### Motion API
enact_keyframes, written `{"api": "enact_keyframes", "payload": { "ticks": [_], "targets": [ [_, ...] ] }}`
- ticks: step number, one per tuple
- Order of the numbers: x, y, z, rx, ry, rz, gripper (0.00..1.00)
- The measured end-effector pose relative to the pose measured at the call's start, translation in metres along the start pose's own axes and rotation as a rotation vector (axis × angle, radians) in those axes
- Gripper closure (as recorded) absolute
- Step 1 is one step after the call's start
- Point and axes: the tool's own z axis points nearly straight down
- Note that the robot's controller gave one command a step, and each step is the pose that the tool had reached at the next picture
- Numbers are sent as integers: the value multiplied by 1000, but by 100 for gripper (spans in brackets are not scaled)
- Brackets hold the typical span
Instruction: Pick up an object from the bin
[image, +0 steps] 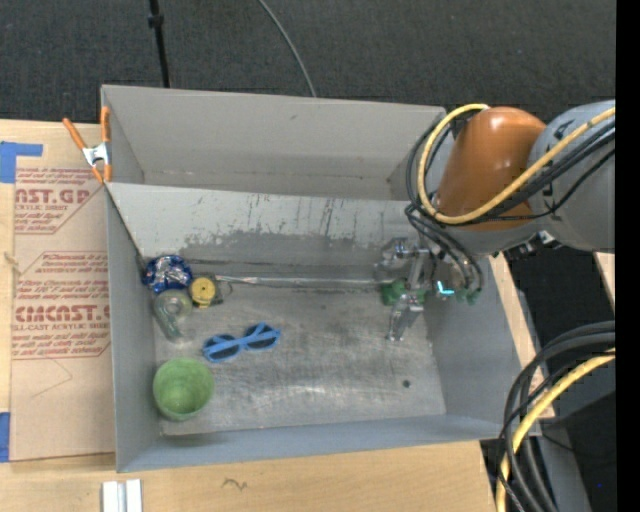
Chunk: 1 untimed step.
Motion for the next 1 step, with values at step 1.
{"api": "enact_keyframes", "payload": {
  "ticks": [1],
  "targets": [
    [0,-51,65,-3,-15,-83,0]
  ]
}}
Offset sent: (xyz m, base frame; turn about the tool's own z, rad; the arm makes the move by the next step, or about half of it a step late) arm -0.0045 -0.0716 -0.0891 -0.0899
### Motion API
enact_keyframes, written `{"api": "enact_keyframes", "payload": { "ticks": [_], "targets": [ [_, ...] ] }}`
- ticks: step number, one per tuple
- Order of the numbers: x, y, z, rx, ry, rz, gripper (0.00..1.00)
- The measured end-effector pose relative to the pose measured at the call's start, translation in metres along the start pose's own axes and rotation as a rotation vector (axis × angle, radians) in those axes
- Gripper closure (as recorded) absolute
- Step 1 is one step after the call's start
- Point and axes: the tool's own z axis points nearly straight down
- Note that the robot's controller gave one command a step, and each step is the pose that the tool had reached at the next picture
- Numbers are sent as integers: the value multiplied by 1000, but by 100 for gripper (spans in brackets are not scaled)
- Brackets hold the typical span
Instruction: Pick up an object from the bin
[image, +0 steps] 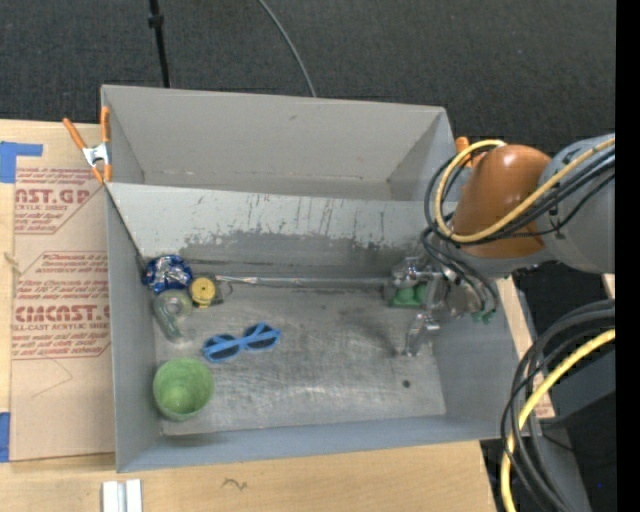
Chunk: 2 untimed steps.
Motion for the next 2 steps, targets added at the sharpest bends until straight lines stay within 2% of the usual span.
{"api": "enact_keyframes", "payload": {
  "ticks": [1,2],
  "targets": [
    [-11,17,-12,1,5,-344,0],
    [36,50,23,0,4,-440,0]
  ]
}}
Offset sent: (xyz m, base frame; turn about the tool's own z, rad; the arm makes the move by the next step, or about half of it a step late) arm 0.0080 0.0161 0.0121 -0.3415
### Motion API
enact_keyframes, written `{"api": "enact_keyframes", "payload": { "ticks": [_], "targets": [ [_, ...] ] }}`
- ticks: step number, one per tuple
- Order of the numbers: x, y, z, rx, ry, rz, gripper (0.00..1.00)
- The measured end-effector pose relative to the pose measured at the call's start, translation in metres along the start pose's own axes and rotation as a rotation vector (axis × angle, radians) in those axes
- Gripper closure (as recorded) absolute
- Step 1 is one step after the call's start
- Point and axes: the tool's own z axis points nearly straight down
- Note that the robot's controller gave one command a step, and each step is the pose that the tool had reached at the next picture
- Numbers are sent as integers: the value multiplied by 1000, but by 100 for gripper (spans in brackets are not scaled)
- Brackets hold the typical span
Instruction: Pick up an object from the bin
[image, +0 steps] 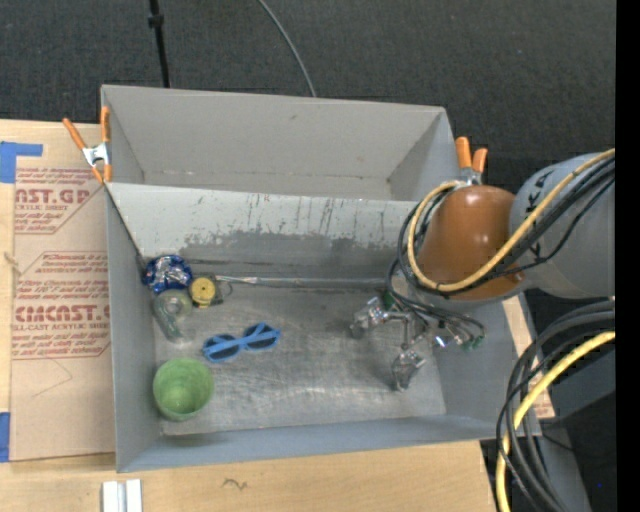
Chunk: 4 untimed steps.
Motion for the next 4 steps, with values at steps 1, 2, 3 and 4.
{"api": "enact_keyframes", "payload": {
  "ticks": [1,2,3,4],
  "targets": [
    [-60,11,-86,3,-6,-44,0],
    [-99,101,-99,-4,-1,-62,0],
    [-120,147,-3,-7,9,-32,0],
    [-134,131,-23,-1,2,-202,0]
  ]
}}
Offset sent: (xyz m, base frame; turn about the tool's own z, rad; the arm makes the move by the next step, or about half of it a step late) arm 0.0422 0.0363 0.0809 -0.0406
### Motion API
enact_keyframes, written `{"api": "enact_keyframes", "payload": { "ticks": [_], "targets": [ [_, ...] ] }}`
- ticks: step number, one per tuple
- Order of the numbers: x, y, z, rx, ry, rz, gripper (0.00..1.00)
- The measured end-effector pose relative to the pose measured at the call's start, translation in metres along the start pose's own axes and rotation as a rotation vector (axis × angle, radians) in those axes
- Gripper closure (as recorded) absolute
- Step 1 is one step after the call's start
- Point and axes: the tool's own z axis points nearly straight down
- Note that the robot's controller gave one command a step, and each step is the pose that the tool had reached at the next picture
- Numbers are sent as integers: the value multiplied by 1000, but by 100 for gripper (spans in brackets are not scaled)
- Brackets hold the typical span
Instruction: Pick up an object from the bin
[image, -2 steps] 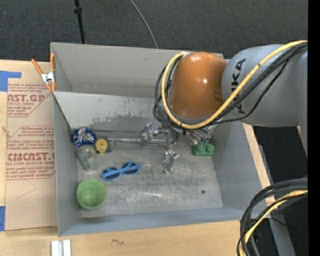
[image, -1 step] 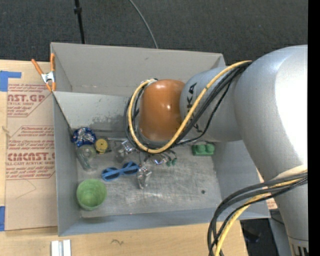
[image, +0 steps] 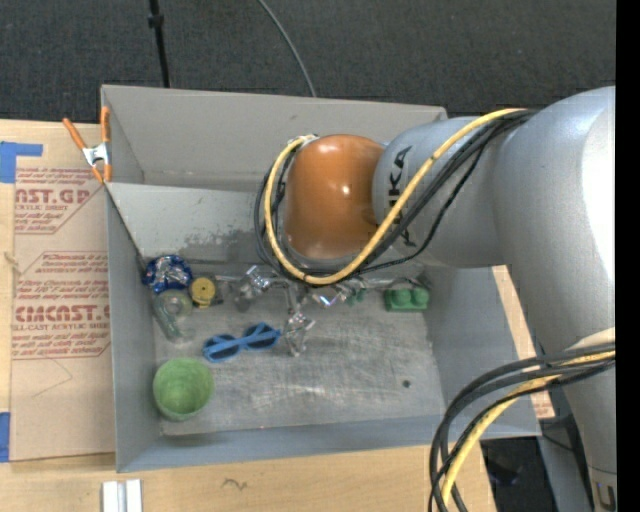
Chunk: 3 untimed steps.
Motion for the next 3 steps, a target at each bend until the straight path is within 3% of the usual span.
{"api": "enact_keyframes", "payload": {
  "ticks": [1,2,3],
  "targets": [
    [-11,31,16,-3,1,-279,0],
    [-12,30,14,-2,-2,-276,100],
    [-23,52,-87,3,-7,-196,100]
  ]
}}
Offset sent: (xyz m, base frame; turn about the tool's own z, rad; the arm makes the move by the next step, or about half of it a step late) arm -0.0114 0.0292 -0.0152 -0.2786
